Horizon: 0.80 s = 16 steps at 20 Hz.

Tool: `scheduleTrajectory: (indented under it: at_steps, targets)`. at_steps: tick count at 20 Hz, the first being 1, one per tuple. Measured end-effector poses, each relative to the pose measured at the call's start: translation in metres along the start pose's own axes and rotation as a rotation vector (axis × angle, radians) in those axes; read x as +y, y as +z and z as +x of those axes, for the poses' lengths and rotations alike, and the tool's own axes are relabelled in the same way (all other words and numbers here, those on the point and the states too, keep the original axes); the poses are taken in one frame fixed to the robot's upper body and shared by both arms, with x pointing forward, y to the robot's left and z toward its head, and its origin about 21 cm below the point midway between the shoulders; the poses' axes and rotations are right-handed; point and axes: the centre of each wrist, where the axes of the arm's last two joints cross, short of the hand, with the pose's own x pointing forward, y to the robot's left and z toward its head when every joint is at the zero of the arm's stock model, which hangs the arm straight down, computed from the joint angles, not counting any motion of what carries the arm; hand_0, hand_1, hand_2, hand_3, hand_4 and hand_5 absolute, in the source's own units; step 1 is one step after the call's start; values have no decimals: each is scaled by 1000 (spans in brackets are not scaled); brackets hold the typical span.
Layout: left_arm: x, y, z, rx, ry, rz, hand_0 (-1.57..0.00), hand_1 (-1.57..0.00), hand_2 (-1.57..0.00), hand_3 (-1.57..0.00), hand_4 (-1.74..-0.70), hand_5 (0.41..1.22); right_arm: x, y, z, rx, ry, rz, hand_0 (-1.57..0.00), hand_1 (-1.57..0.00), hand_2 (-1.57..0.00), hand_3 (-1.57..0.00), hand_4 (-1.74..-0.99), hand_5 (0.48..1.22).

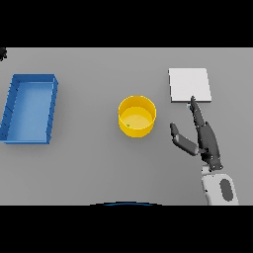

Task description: Pick up the red beaker and tilt it to pour out 1 green nut into yellow bowl. Pick up the yellow bowl and place it on the metallic measuring scale.

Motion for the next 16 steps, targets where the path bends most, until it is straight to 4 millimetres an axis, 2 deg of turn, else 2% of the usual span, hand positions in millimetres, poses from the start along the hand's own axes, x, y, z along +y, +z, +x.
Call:
scheduleTrajectory:
  at_steps: [4, 8, 9, 10, 11, 12, 14, 16]
  targets:
    - [-25, 2, -28, 45, 33, -23, -1571, -1571, -1571, -1383, -1741, 1221, 3, 0, 3, -28, -14, 6, 1, 1, 1, 1, -1186, 687]
    - [-36, 6, -47, 112, 49, -78, -1571, -1571, -1571, -1366, -1735, 955, 5, -1, 5, -4, -20, 0, 1, 1, 1, 1, -1168, 679]
    - [-40, 8, -45, 125, 35, -116, -1571, -1571, -1571, -1407, -1661, 888, 6, -1, 5, -4, -25, 5, 1, 1, 1, 1, -1165, 678]
    - [-41, 11, -46, 128, 10, -149, -1571, -1571, -1571, -1368, -1493, 827, 5, -1, 4, -10, -15, 6, 1, 1, 1, 1, -1165, 675]
    - [-39, 15, -45, 107, 4, -180, -1571, -1545, -1489, -1238, -1311, 774, 4, -1, 4, -6, -9, 9, 1, 1, 1, 1, -1163, 671]
    - [-36, 19, -45, 62, -46, -213, -1495, -1380, -1311, -1098, -1155, 740, 4, 0, 4, -4, -11, 4, 1, 1, 1, 1, -1159, 669]
    - [-29, 36, -46, -23, -65, -305, -1003, -883, -839, -707, -933, 697, 2, -1, 4, -5, -2, 9, 1, 1, 1, 1, -1162, 671]
    - [-14, 56, -52, -15, -74, -363, -641, -565, -536, -452, -823, 667, 4, -2, 4, -4, -12, 11, 1, 1, 1, 1, -1151, 677]
